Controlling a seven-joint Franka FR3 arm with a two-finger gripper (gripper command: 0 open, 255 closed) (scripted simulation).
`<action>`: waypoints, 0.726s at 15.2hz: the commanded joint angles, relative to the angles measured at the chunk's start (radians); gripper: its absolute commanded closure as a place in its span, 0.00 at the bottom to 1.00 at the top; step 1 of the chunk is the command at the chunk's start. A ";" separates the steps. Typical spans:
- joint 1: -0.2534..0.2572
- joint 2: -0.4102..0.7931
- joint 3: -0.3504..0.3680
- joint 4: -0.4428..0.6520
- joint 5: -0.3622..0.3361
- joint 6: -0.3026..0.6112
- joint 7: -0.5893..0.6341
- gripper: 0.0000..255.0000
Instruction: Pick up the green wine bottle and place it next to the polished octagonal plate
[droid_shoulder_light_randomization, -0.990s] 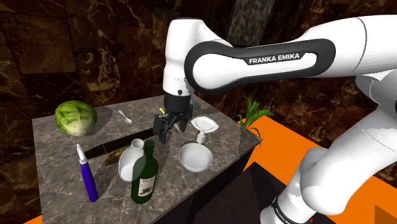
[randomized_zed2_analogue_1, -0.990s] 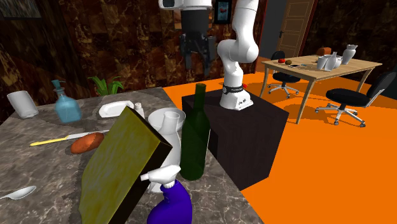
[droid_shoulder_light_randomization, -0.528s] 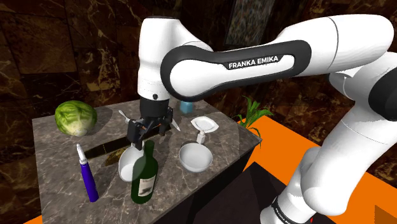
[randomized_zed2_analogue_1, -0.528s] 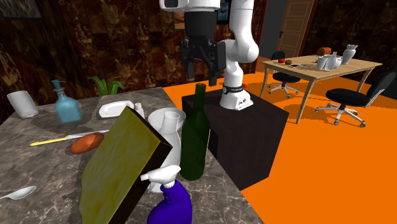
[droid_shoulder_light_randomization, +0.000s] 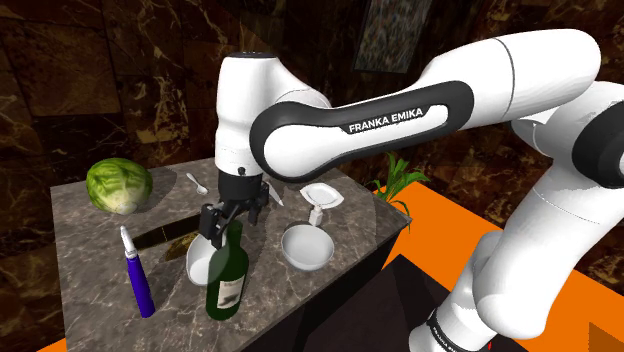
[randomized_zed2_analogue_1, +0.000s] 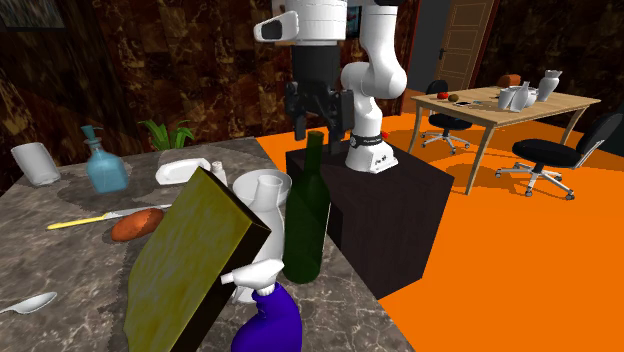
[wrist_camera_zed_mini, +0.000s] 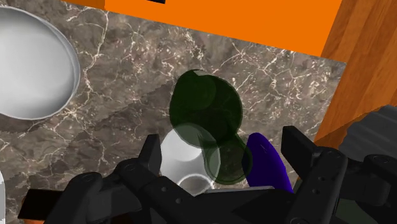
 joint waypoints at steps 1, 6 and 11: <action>0.000 0.001 0.000 -0.001 -0.001 0.003 0.000 0.00; 0.000 0.001 0.000 -0.001 -0.001 0.003 0.000 1.00; 0.000 0.001 0.000 -0.001 -0.001 0.003 0.000 1.00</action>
